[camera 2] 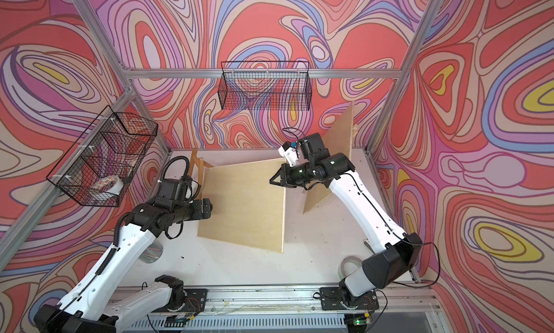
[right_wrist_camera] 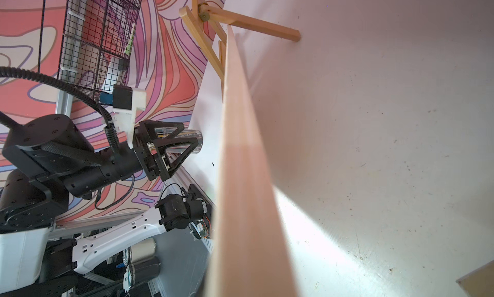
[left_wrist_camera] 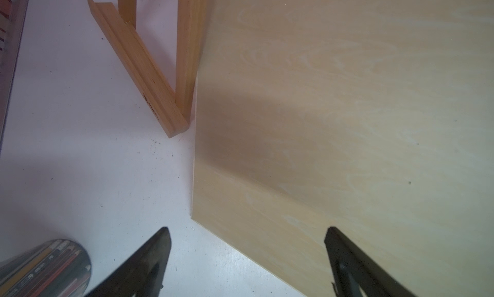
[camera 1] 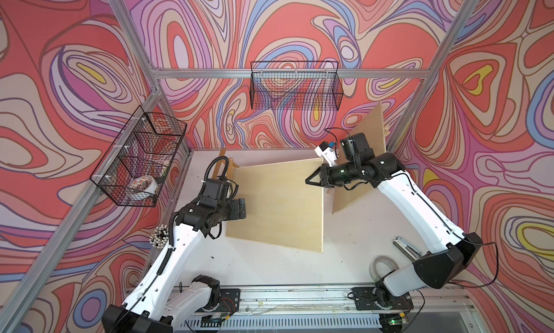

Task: Disassemble the easel
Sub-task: Place the drawing board at the center of the board.

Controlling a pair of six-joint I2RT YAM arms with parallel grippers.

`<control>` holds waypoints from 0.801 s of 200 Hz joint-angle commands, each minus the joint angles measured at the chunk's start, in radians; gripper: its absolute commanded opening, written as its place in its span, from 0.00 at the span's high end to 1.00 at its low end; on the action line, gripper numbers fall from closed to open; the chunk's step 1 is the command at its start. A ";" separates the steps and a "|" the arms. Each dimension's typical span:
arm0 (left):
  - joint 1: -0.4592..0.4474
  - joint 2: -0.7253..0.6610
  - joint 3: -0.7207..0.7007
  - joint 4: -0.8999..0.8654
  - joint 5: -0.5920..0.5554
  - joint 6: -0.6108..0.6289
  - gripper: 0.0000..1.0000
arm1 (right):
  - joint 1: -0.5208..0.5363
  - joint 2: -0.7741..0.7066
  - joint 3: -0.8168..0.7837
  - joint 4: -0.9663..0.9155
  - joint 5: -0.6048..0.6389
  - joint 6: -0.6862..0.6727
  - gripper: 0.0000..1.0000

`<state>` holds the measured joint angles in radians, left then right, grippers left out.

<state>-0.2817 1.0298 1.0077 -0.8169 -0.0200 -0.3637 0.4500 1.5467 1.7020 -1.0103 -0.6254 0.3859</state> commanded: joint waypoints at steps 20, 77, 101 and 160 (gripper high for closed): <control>-0.004 -0.001 -0.003 -0.034 -0.048 -0.018 0.07 | -0.007 0.098 -0.003 -0.165 0.218 -0.146 1.00; -0.003 0.002 0.000 -0.036 -0.054 -0.030 0.07 | -0.013 0.085 -0.072 -0.215 0.258 -0.196 1.00; -0.004 0.001 0.001 -0.036 -0.044 -0.030 0.06 | -0.029 0.028 -0.146 -0.200 0.237 -0.201 1.00; -0.004 0.000 -0.002 -0.031 -0.020 -0.032 0.06 | -0.038 0.025 -0.178 -0.205 0.226 -0.207 1.00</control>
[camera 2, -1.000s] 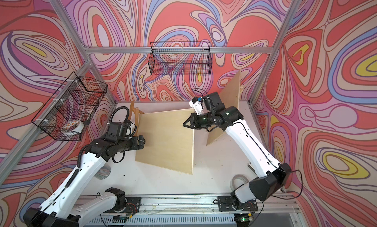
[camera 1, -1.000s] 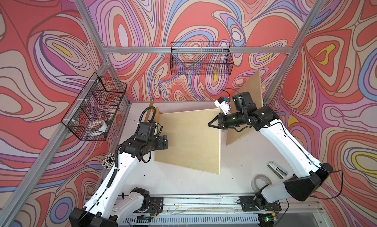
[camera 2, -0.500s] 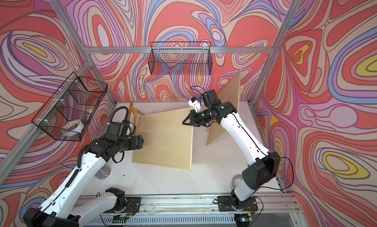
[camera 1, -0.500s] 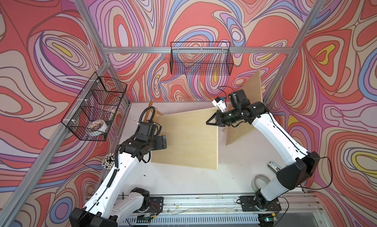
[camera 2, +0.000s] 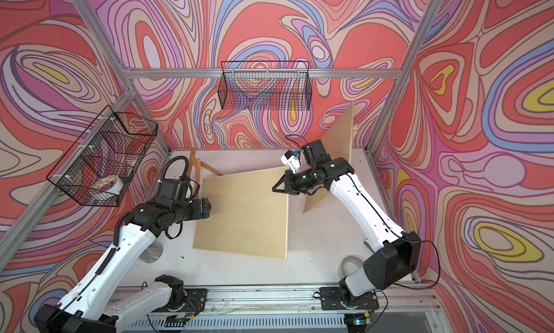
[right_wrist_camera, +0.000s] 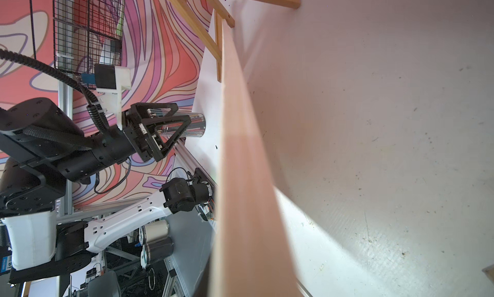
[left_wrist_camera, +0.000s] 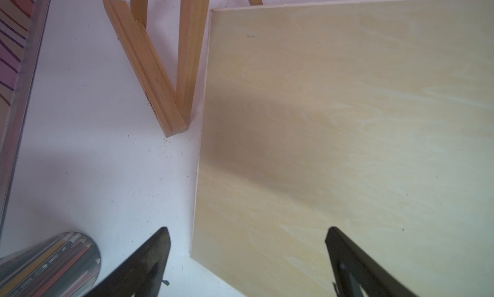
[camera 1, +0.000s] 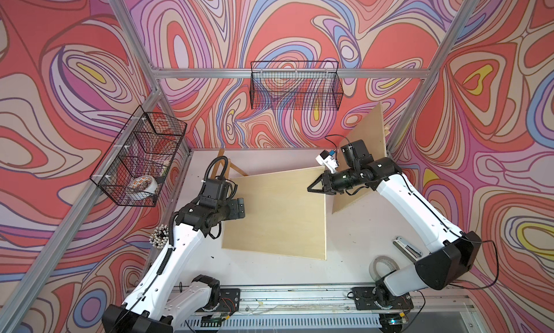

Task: Disassemble the easel
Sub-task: Place the drawing board at the center of the board.

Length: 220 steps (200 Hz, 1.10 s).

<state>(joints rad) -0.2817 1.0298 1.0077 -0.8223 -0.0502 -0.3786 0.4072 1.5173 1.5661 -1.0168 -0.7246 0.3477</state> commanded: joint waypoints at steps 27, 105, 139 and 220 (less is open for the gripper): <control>-0.004 0.000 -0.004 -0.026 0.013 -0.019 0.06 | 0.005 0.111 -0.020 -0.168 0.324 -0.152 1.00; -0.004 0.000 -0.003 -0.025 0.018 -0.018 0.05 | 0.005 0.230 0.018 -0.149 0.310 -0.147 1.00; -0.004 0.001 -0.005 -0.024 0.018 -0.017 0.05 | 0.004 0.274 0.017 -0.100 0.318 -0.117 0.94; -0.003 0.006 -0.007 -0.026 0.019 -0.020 0.04 | -0.004 0.333 -0.032 0.089 0.355 0.013 0.85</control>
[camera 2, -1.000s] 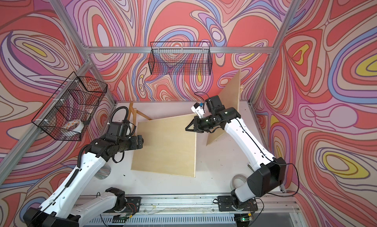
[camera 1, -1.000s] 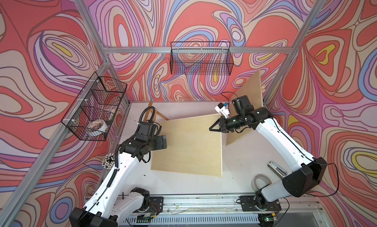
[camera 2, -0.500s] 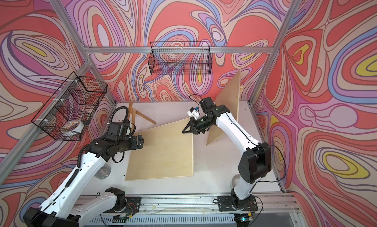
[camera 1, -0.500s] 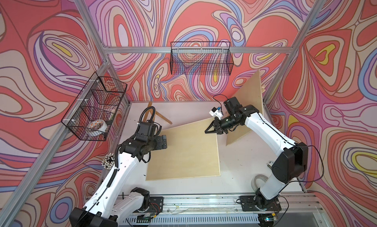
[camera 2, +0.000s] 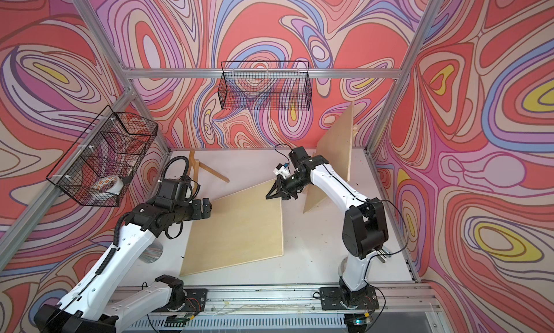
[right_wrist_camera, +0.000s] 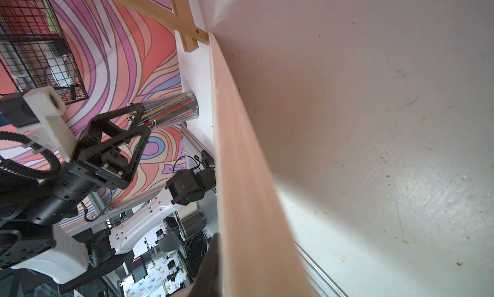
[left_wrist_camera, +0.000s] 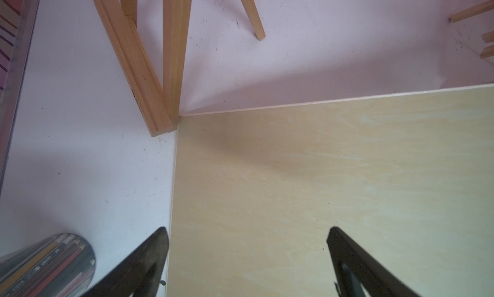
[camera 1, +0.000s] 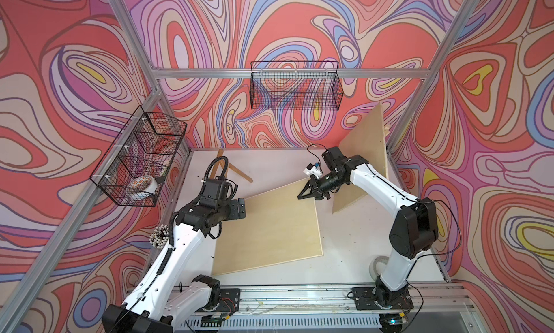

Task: Disassemble the easel
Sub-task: Place the drawing board at the center of the board.

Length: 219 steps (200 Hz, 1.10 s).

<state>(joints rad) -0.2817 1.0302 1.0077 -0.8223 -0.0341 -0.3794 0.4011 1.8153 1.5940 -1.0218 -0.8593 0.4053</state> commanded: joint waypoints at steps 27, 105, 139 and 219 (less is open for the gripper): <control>-0.004 0.008 -0.007 -0.025 0.008 -0.018 0.04 | -0.004 0.047 -0.090 0.163 0.490 0.009 0.85; -0.003 0.013 -0.006 -0.023 0.018 -0.019 0.03 | -0.004 0.035 -0.207 0.305 0.536 0.103 0.69; -0.004 0.013 -0.008 -0.024 0.019 -0.019 0.03 | -0.004 0.041 -0.227 0.338 0.547 0.134 0.62; -0.003 0.018 -0.008 -0.023 0.024 -0.019 0.02 | -0.004 0.001 -0.268 0.371 0.568 0.168 0.49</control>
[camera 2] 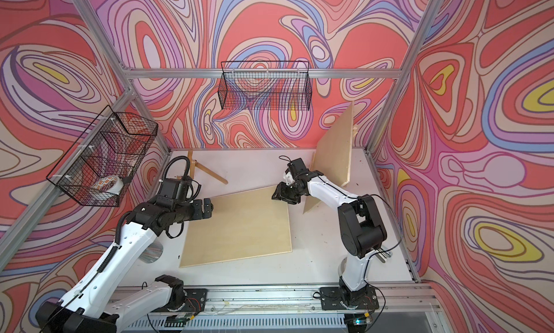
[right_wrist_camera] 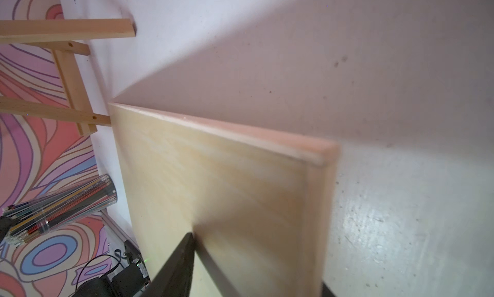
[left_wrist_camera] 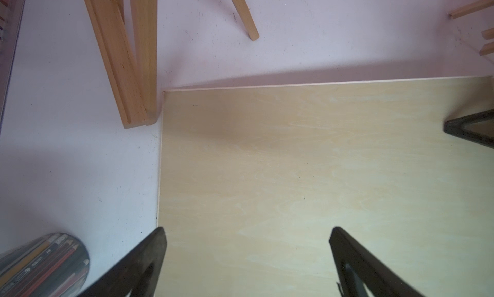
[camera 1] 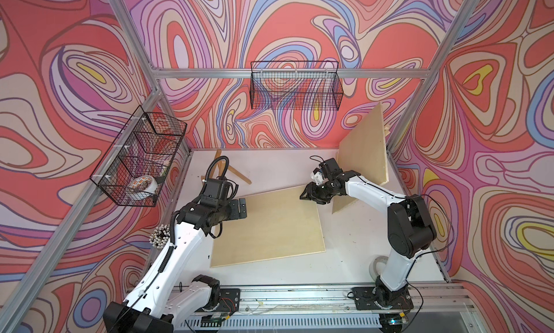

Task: Disassemble the easel
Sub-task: Place the drawing board at the center of the board.

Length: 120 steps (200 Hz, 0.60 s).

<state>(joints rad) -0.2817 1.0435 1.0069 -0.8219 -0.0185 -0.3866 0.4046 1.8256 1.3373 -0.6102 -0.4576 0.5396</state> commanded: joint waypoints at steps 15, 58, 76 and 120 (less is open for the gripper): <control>-0.004 0.006 -0.008 -0.024 0.009 -0.012 0.01 | -0.007 -0.008 -0.007 -0.037 0.162 0.035 0.47; -0.004 0.006 -0.009 -0.023 0.009 -0.012 0.01 | -0.007 -0.024 -0.016 -0.022 0.143 0.030 0.32; -0.002 0.006 -0.008 -0.023 0.010 -0.012 0.00 | -0.005 -0.027 -0.015 -0.015 0.119 0.027 0.30; -0.003 0.005 -0.009 -0.020 0.017 -0.011 0.00 | 0.021 -0.048 0.001 0.045 0.060 0.017 0.28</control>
<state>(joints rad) -0.2817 1.0435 1.0058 -0.8219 -0.0082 -0.3878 0.4034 1.8194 1.3312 -0.6193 -0.3580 0.5671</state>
